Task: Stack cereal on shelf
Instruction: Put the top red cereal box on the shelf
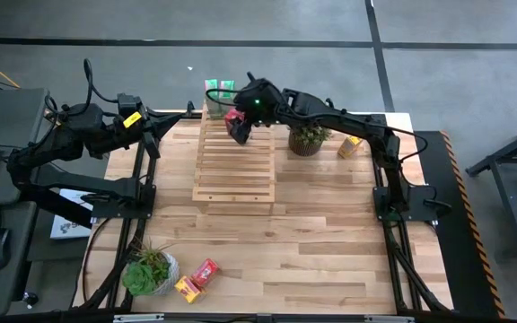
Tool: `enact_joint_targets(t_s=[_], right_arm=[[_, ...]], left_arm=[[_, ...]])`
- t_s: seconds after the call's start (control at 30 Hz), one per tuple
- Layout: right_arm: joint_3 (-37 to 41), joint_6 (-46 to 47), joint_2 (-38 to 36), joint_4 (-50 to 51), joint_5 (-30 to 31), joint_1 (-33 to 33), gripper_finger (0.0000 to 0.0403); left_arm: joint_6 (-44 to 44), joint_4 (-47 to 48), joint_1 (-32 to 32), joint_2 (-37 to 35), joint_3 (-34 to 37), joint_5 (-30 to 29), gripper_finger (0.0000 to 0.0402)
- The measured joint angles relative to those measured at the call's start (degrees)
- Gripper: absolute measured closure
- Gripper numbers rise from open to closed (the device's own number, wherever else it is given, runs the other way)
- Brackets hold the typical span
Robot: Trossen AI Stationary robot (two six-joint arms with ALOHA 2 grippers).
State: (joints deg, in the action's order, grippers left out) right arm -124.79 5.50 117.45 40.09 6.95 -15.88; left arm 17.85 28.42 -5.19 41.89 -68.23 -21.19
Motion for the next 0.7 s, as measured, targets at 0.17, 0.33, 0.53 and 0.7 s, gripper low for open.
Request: enact_joint_targets(t_s=[0.17, 0.33, 0.53, 0.7], right_arm=[[0.0, -2.6, -1.8, -1.4, -1.2, 0.0, 0.0178], [-0.1, -6.2, -6.0, 6.0, -1.4, 0.0, 0.0178], [5.8, -8.3, -12.0, 17.2, -1.5, 0.2, 0.0178], [27.1, -2.8, -20.8, 1.2, -1.2, 0.2, 0.0181]], left_arm=[[0.0, 0.0, 0.0, 0.0, 0.0, 0.0, 0.0402], [-0.5, 0.4, 0.0, 0.0, 0.0, 0.0, 0.0402], [-2.1, 0.4, 0.0, 0.2, 0.0, 0.0, 0.0401], [-3.0, 0.5, 0.0, 0.9, 0.0, -0.2, 0.0401]])
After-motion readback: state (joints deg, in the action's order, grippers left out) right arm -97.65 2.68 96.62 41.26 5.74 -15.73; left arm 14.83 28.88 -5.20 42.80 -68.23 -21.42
